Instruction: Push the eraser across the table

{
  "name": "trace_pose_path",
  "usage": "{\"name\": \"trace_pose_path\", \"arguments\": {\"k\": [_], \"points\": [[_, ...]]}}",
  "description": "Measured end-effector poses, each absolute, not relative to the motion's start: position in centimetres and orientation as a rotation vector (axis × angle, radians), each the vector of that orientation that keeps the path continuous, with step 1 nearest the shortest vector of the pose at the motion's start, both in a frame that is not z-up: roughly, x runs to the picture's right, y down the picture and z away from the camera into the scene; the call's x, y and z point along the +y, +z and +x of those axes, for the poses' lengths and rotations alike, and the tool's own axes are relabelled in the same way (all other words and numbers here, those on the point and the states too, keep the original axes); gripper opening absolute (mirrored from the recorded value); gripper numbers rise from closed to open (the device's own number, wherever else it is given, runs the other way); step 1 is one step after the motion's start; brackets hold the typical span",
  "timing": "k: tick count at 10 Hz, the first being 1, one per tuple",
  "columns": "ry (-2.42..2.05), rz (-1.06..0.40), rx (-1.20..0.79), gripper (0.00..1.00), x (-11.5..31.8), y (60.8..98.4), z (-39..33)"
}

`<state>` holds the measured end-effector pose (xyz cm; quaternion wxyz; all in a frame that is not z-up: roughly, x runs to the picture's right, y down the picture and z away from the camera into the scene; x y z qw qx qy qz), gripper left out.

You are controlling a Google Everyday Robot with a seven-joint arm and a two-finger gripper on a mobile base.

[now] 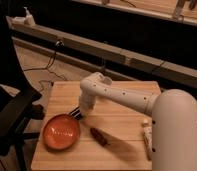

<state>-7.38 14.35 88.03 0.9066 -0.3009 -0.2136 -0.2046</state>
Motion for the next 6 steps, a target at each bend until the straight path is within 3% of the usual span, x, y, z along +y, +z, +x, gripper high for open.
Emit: {"name": "trace_pose_path", "arguments": {"k": [6], "points": [[-0.409, -0.607, -0.455, 0.01, 14.1, 89.0, -4.6]]}}
